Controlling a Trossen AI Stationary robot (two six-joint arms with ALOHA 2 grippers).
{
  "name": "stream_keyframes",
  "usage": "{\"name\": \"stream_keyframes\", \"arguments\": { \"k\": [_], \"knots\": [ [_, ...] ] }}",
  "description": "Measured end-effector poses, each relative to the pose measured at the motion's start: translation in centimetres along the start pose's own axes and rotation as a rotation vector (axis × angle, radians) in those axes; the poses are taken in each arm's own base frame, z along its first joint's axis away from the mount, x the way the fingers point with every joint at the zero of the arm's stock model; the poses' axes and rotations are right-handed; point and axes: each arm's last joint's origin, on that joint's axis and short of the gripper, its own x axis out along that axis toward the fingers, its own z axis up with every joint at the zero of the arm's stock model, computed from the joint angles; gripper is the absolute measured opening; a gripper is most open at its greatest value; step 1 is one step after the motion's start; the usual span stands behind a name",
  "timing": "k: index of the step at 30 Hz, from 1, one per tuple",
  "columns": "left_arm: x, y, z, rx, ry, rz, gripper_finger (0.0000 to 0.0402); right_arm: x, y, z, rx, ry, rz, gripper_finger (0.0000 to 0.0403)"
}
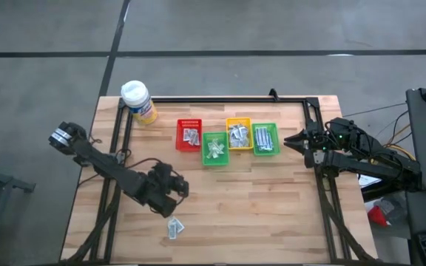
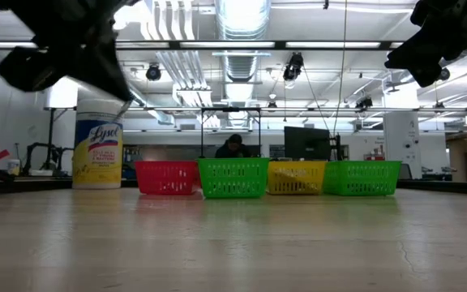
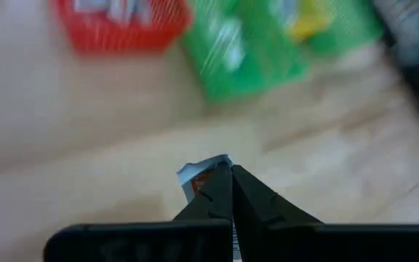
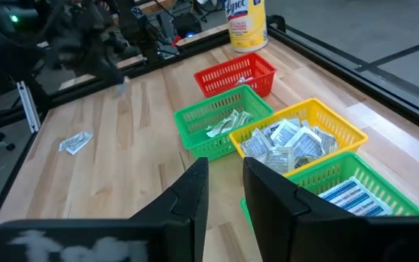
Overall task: Pick & Place First Aid Supplies
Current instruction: Put the ointment pack into the red basket
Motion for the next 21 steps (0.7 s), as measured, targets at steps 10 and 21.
{"name": "stream_keyframes", "arguments": {
  "k": [10, 21],
  "knots": [
    [-0.3, -1.4, 4.5, 0.032, -0.275, -0.033, 0.0000, 0.0, 0.0, 0.0, 0.000, 0.000, 0.000, 0.0072],
    [1.6, -3.2, 11.6, 0.114, -0.360, 0.104, 0.0000, 0.0, 0.0, 0.0, 0.000, 0.000, 0.000, 0.0076]
  ]
}}
